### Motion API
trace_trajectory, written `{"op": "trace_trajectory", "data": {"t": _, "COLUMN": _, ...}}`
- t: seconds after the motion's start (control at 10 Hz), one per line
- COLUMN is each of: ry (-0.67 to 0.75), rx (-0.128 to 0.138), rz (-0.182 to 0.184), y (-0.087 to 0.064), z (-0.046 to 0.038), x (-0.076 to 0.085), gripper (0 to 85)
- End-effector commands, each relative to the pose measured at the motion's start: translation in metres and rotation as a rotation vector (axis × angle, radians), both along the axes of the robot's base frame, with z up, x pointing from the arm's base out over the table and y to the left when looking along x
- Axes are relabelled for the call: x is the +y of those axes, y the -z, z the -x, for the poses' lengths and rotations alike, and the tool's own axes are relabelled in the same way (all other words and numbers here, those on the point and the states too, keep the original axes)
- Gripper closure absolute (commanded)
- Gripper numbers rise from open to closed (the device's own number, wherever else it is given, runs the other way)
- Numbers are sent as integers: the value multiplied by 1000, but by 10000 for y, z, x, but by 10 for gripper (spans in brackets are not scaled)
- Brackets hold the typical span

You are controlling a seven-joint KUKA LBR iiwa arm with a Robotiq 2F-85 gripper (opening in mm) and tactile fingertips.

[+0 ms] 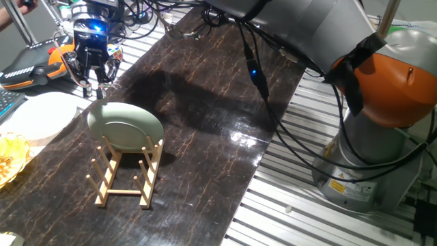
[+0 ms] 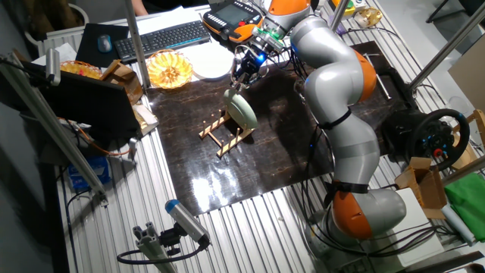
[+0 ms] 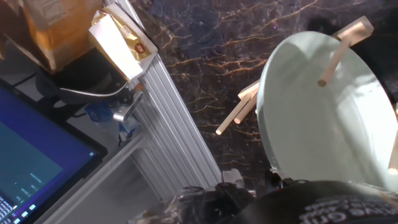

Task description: Put the dish on the dish rack

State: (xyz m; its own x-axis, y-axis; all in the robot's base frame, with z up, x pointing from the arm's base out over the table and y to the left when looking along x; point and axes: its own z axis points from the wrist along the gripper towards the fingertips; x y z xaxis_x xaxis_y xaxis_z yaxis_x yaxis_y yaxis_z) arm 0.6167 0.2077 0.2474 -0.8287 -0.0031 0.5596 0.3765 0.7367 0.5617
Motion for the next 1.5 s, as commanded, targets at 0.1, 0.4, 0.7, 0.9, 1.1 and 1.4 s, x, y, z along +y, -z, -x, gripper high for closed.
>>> {"op": "trace_trajectory", "data": {"t": 0.1, "ry": 4, "rx": 7, "rz": 16, "y": -127, "z": 28, "x": -3, "gripper": 557}}
{"op": "trace_trajectory", "data": {"t": 0.4, "ry": -57, "rx": -78, "rz": 103, "y": -387, "z": 52, "x": -99, "gripper": 683}}
{"op": "trace_trajectory", "data": {"t": 0.7, "ry": -160, "rx": -194, "rz": 227, "y": -443, "z": 57, "x": -213, "gripper": 830}}
{"op": "trace_trajectory", "data": {"t": 0.9, "ry": -255, "rx": -271, "rz": 364, "y": -452, "z": 70, "x": -295, "gripper": 830}}
{"op": "trace_trajectory", "data": {"t": 1.1, "ry": -333, "rx": -332, "rz": 447, "y": -419, "z": 108, "x": -470, "gripper": 830}}
{"op": "trace_trajectory", "data": {"t": 1.4, "ry": -409, "rx": -414, "rz": 527, "y": -327, "z": 196, "x": -693, "gripper": 830}}
